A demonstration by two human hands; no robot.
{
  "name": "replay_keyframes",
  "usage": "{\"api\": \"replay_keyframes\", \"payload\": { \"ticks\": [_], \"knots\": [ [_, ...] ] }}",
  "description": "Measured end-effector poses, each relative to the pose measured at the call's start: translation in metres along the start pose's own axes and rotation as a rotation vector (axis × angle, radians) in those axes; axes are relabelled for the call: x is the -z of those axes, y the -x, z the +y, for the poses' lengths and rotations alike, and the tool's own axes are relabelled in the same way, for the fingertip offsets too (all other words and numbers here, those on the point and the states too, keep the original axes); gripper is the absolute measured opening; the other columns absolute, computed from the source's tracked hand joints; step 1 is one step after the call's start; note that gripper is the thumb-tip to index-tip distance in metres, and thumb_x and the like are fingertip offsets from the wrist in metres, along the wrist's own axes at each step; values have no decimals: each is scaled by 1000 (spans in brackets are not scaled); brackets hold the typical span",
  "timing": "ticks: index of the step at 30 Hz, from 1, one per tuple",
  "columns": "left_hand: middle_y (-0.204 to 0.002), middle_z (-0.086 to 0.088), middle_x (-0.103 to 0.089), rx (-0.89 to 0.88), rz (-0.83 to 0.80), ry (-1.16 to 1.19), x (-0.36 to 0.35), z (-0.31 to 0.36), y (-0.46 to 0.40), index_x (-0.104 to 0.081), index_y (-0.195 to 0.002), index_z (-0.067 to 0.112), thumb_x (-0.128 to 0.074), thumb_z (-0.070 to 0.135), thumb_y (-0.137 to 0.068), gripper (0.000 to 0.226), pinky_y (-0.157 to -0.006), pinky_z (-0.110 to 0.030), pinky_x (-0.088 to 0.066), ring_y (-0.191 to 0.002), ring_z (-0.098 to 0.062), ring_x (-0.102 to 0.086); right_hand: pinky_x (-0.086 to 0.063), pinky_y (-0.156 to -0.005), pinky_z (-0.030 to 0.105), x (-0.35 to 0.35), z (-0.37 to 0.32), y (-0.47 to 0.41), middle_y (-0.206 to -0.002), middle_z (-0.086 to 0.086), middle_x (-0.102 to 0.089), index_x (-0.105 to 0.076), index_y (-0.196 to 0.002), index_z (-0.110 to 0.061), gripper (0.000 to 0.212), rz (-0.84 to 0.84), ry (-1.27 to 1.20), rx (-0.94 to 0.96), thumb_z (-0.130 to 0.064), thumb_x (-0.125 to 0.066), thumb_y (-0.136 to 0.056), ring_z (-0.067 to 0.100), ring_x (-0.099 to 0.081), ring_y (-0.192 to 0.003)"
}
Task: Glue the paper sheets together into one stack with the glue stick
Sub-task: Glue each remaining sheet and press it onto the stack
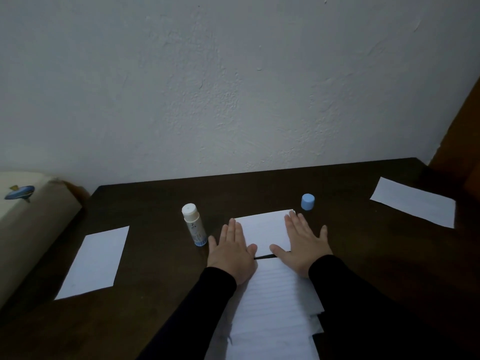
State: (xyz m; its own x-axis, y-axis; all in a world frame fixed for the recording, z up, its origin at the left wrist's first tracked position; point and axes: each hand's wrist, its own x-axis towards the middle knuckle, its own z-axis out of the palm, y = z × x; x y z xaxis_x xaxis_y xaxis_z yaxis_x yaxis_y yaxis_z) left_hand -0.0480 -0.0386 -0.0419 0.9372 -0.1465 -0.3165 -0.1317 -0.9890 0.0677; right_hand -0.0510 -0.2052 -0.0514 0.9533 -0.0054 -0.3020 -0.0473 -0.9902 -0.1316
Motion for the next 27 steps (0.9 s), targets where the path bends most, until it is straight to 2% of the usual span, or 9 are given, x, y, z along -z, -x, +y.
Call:
{"api": "replay_keyframes", "payload": {
  "ticks": [4, 6, 9, 12, 15, 18, 21, 24, 27],
  "knots": [
    [-162, -3, 3, -16, 13, 113, 8, -4, 10, -6, -154, 14, -33, 37, -101, 63, -117, -52, -6, -148, -21, 0, 2, -114, 61, 1, -3, 12, -160, 0, 19, 10, -153, -16, 83, -15, -15, -44, -64, -24, -95, 19, 15, -148],
    [-159, -6, -15, -61, 71, 178, 10, -5, 21, -27, -146, 12, -40, 29, -99, 52, -116, -48, -21, -145, -21, -19, 0, -114, 61, 0, -3, 14, -161, 1, 16, 8, -154, -16, 82, -2, -28, -56, -63, -24, -95, 20, 13, -148],
    [-120, -1, -58, -128, 258, 421, 13, -10, 40, -54, -110, 19, -47, 32, -95, 21, -89, -30, -46, -102, -11, -56, -2, -115, 60, 0, -1, 15, -162, 0, 7, 0, -155, -17, 80, 34, -64, -59, -64, -24, -95, 20, 7, -149],
    [-99, 6, -66, -50, 375, 560, 21, -20, 55, -63, -107, 22, -49, 39, -95, 24, -82, -29, -53, -89, -6, -61, -5, -115, 58, 5, 0, 16, -161, 1, -12, -15, -153, -20, 71, 106, -71, -58, -62, -25, -96, 22, -7, -148],
    [-87, 7, -65, 174, 342, 684, 28, -38, 59, -62, -90, 25, -55, 36, -94, 14, -66, -21, -51, -78, -3, -61, -13, -115, 56, 11, -1, 16, -151, 2, -32, -27, -150, -24, 62, 199, -44, -20, -57, -29, -98, 23, -24, -141],
    [-93, 4, -61, 362, 323, 703, 24, -59, 53, -55, -91, 23, -61, 36, -90, 14, -71, -24, -50, -80, -6, -58, -24, -114, 49, 12, 0, 12, -149, 1, -34, -30, -148, -25, 58, 248, -70, 32, -54, -34, -98, 21, -29, -137],
    [-108, 0, -58, 450, 333, 784, 21, -68, 45, -50, -109, 18, -68, 36, -86, 34, -70, -23, -49, -87, -9, -57, -26, -113, 46, 11, 2, 4, -152, -2, -30, -30, -148, -27, 60, 256, -108, 47, -55, -38, -96, 20, -26, -138],
    [-131, -3, -48, 425, 416, 862, 16, -67, 39, -40, -134, 19, -72, 34, -82, 63, -91, -32, -50, -110, -16, -53, -22, -114, 49, 10, 6, -2, -157, -1, -21, -22, -151, -30, 68, 213, -119, 43, -61, -41, -92, 22, -19, -142],
    [-135, -1, -48, 318, 475, 954, 13, -63, 35, -39, -138, 20, -71, 30, -84, 64, -97, -33, -45, -120, -18, -51, -16, -114, 49, 8, 8, -5, -160, -2, -13, -13, -153, -32, 77, 166, -88, 52, -65, -42, -90, 23, -14, -144]
  ]
}}
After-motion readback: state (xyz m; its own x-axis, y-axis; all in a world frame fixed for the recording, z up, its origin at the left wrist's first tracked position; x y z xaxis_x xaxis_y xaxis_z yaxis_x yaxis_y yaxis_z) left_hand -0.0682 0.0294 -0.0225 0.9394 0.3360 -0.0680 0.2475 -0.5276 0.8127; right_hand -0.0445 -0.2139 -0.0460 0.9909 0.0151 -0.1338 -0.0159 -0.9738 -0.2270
